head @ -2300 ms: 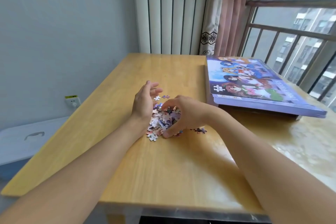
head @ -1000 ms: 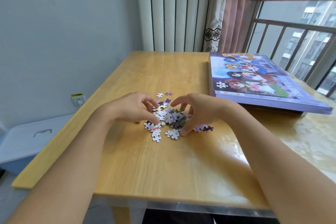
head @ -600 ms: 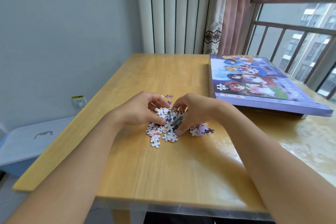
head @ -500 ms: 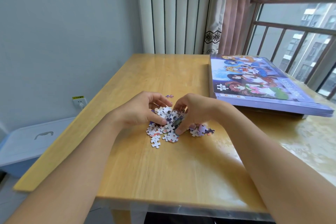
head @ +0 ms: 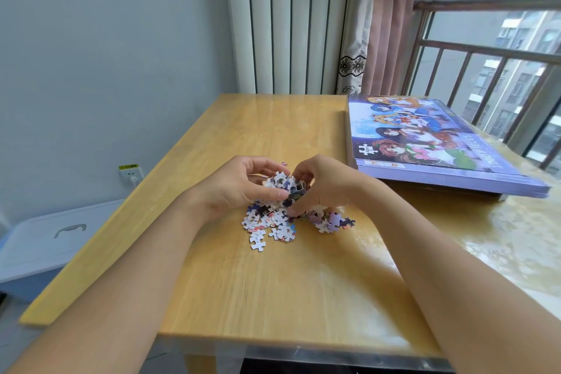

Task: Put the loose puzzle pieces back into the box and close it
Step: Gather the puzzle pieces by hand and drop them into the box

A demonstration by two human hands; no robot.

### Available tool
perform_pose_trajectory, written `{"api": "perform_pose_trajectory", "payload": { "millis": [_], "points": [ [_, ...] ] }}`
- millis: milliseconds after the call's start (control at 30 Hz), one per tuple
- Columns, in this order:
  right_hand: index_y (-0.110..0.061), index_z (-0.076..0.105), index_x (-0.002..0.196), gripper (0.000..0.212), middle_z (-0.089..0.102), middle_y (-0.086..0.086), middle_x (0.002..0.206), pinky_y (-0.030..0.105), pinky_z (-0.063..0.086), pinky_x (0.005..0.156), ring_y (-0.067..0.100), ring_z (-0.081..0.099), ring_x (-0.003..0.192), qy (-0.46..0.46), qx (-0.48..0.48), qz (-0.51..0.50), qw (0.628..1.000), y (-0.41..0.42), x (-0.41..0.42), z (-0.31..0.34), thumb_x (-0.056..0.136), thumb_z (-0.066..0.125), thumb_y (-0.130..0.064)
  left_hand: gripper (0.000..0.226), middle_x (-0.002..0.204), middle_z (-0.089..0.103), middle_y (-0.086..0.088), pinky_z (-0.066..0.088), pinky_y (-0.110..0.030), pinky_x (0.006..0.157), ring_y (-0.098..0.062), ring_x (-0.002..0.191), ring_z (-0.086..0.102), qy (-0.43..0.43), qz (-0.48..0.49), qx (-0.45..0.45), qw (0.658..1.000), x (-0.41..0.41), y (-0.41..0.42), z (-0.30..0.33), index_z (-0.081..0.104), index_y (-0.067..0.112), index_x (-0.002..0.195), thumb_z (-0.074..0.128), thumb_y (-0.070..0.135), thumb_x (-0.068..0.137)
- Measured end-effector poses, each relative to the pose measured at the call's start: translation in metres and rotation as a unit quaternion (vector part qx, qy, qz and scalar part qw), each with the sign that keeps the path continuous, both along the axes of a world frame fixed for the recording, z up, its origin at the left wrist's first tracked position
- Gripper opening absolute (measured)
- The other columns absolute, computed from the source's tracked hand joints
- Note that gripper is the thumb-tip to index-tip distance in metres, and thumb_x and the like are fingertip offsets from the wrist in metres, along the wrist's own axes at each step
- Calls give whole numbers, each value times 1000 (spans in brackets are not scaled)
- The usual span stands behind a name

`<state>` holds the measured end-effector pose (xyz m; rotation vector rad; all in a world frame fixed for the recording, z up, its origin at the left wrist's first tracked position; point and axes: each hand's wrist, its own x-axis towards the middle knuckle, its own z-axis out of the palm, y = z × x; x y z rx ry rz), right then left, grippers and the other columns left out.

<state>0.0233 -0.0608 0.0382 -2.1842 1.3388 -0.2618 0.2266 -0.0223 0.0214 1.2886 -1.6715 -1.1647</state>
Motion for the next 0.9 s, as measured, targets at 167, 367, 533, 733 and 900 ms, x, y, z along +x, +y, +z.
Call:
{"api": "perform_pose_trajectory", "payload": {
  "millis": [167,367,533,733,900],
  "points": [
    [-21,69,102,42,70,8,98,31,51,58,17,59,71,-43,-15,-9,999,2,-1,0,67,91,-30,28,97,75,12,57,-33,91,-22,100,70,7,61,-41,997,-7,-6,-10,77,27,97,83,7,78],
    [-24,71,110,43,66,-6,101,28,53,66,14,63,79,-121,9,-37,992,1,-11,1,72,86,-11,29,83,74,0,59,-26,74,-14,81,71,71,87,-7,994,-5,-8,-9,72,16,106,77,-1,82],
    [-22,73,111,48,66,-3,104,24,53,66,15,65,86,-147,25,-71,986,0,-12,2,68,92,-15,34,85,72,-5,54,-29,71,-19,80,68,109,114,28,987,-3,-10,-9,70,14,111,76,-3,82],
    [-20,78,84,24,69,13,81,26,40,56,18,51,63,-220,41,-79,972,-2,-14,3,67,92,-11,32,113,71,-25,52,-51,96,-34,96,69,146,135,49,979,-7,-9,-7,68,8,113,72,-6,84],
    [-19,79,78,23,70,30,93,50,57,80,24,60,73,-294,62,-73,951,-6,-12,-4,64,93,-9,31,112,71,-24,59,-41,86,-32,94,71,161,124,56,978,-9,-9,-9,67,5,113,71,-7,85]
  ]
}}
